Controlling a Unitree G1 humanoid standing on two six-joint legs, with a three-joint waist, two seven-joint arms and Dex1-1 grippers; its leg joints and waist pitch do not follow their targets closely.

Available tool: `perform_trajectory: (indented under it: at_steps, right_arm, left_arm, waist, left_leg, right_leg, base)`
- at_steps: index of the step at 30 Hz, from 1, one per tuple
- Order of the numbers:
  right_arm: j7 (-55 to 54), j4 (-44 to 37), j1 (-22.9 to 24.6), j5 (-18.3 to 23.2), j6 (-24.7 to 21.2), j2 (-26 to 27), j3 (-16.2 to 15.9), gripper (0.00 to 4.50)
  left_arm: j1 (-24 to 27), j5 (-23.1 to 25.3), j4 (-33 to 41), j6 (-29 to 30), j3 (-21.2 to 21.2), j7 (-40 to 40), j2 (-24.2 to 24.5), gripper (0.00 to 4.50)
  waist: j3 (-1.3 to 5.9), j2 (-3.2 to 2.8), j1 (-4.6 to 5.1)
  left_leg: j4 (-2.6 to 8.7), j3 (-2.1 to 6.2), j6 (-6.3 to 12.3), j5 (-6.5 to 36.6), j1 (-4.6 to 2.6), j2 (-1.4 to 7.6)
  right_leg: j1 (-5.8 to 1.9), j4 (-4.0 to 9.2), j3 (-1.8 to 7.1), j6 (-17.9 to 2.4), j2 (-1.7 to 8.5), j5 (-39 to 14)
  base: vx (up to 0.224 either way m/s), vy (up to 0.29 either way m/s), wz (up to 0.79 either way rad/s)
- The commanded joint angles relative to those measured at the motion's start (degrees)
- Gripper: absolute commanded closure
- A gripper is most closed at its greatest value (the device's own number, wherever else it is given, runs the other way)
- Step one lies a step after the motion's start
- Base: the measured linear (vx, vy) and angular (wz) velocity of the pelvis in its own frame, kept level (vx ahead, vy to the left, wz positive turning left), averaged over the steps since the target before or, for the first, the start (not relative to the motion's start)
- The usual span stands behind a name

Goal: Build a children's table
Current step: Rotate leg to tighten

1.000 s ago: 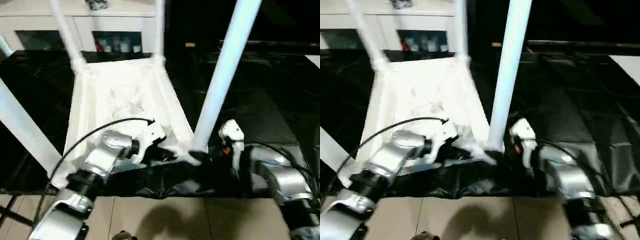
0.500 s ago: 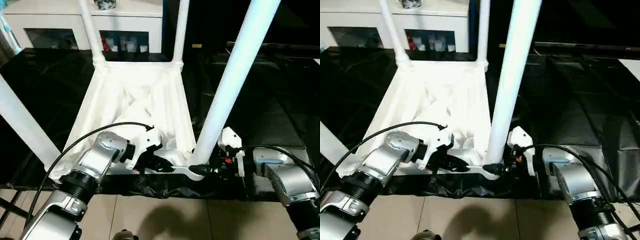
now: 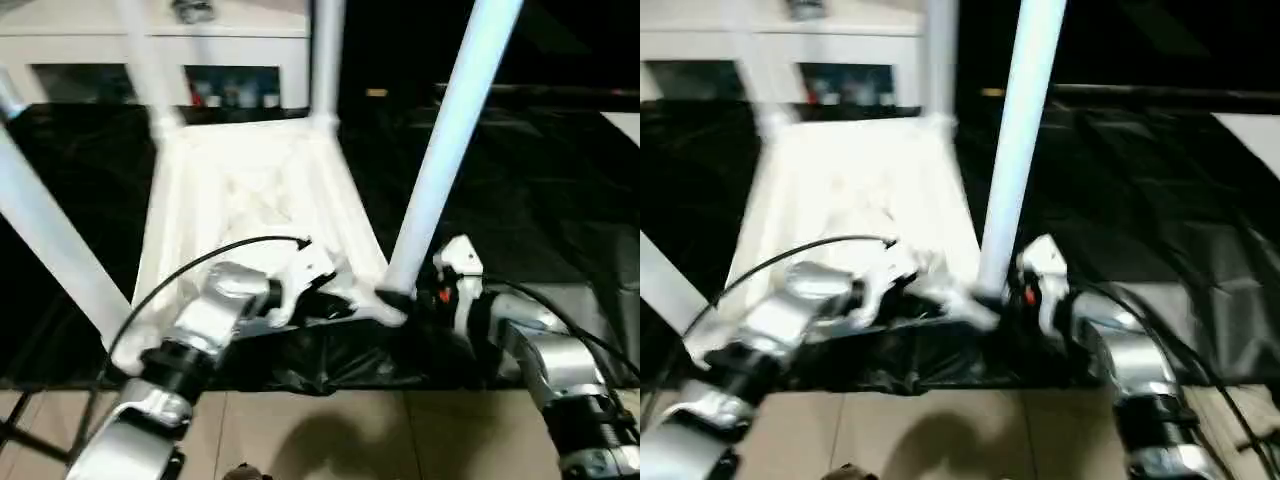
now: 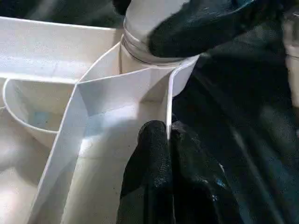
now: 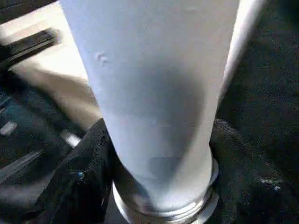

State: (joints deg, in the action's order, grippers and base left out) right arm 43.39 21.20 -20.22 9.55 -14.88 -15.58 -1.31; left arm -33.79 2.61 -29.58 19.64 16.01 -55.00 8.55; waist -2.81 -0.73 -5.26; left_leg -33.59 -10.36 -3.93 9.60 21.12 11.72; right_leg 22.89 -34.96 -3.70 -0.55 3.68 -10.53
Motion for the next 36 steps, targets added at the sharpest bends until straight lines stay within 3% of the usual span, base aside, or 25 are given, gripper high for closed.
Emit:
perform_trajectory:
  at_steps: [1,5,10,11,15,17,20,24,28,33,36]
  right_arm:
    - [-4.6,0.8,-1.2,-2.1,0.1,4.2,-2.9,1.87]
    - [-12.6,2.1,-2.1,-2.8,-0.5,8.5,-0.8,1.87]
    - [-11.5,0.5,-1.7,-0.6,-0.7,9.3,-0.3,1.87]
    - [-10.5,0.2,-1.5,-0.1,-1.1,9.0,-0.3,1.31]
    - [-5.7,-1.8,-0.6,0.7,-1.9,6.8,-1.1,1.15]
    - [-2.8,-2.7,-0.1,0.6,-1.7,5.1,-2.5,0.80]
    - [5.2,-4.7,1.0,0.2,0.5,0.8,-5.9,0.80]
    - [9.6,-5.9,1.6,0.8,1.1,-1.2,-7.0,0.80]
    - [19.5,-8.0,2.3,2.2,1.0,-5.7,-9.0,0.80]
    - [25.9,-9.1,2.2,3.4,-0.3,-9.0,-11.2,1.11]
    - [28.6,-9.6,2.3,3.1,-0.5,-10.1,-12.3,1.39]
  left_arm:
    - [-2.0,-0.9,0.7,0.9,-0.2,5.7,-5.2,4.50]
    - [-2.2,1.7,0.0,1.3,-0.5,12.8,-8.0,4.50]
    - [-1.2,1.5,1.3,-0.8,1.8,9.1,-7.0,4.50]
    - [-1.0,1.4,1.5,-0.7,1.7,8.6,-6.7,4.50]
    - [-0.7,0.3,2.6,-1.3,1.7,4.6,-4.9,4.50]
    - [-0.3,-0.5,3.4,-1.4,1.9,2.2,-3.9,4.50]
    - [0.0,-1.5,4.4,-2.5,2.5,-2.8,-0.9,4.50]
    - [0.0,-2.0,4.5,-2.7,2.6,-5.1,0.5,4.50]
    - [0.7,-4.1,5.4,-3.0,3.0,-12.6,3.2,4.50]
    - [0.8,-4.9,5.5,-2.7,3.5,-15.2,4.1,4.50]
    - [0.9,-5.3,5.8,-2.7,3.9,-16.7,4.4,4.50]
  waist:
    - [3.41,0.68,-0.14]
    - [3.62,0.56,0.14]
    - [3.53,0.47,0.05]
    - [3.53,0.45,0.05]
    - [3.46,0.51,0.06]
    - [3.46,0.54,-0.07]
    - [3.40,0.56,-0.15]
    - [3.33,0.61,-0.39]
    - [3.31,0.73,-0.87]
    - [3.35,0.77,-2.02]
    - [3.27,1.01,-2.42]
  left_leg:
    - [3.88,0.66,1.10,13.3,-0.33,1.24]
    - [3.77,0.69,1.68,11.2,-0.21,1.12]
    - [3.90,0.64,2.16,12.0,-0.27,1.22]
    - [3.93,0.66,2.14,12.1,-0.28,1.22]
    - [3.95,0.62,2.33,12.6,-0.29,1.28]
    - [3.97,0.65,2.34,12.5,-0.36,1.35]
    - [3.95,0.59,2.48,13.0,-0.44,1.39]
    - [4.01,0.57,2.54,13.4,-0.53,1.50]
    - [3.96,0.57,2.87,13.1,-0.49,1.62]
    - [3.87,0.42,3.22,12.5,-0.79,1.93]
    - [3.87,0.42,3.00,13.0,-0.69,1.83]
  right_leg:
    - [-2.58,5.27,2.58,-9.4,4.38,-17.1]
    - [-2.84,5.09,2.42,-9.9,4.25,-14.3]
    - [-2.78,5.15,2.48,-9.9,4.19,-14.1]
    - [-2.79,5.20,2.48,-9.8,4.23,-14.3]
    - [-2.81,5.19,2.57,-9.7,4.26,-14.4]
    - [-2.83,5.17,2.55,-9.9,4.35,-14.6]
    - [-2.71,5.21,2.54,-10.2,4.30,-14.8]
    - [-2.60,5.16,2.58,-10.2,4.29,-15.4]
    - [-2.68,5.03,2.68,-10.2,4.35,-15.3]
    - [-2.45,4.81,2.70,-11.1,4.36,-14.2]
    - [-2.51,4.95,2.67,-10.4,4.55,-16.1]
  base:
    - [0.000,0.000,0.00]
    - [0.000,0.000,0.00]
    - [0.000,0.000,0.00]
    - [0.000,0.000,0.00]
    - [0.000,0.000,0.00]
    - [0.000,0.000,0.00]
    - [0.000,0.000,0.00]
    - [0.000,0.000,0.00]
    - [0.000,0.000,0.00]
    - [0.000,0.000,0.00]
    - [0.000,0.000,0.00]
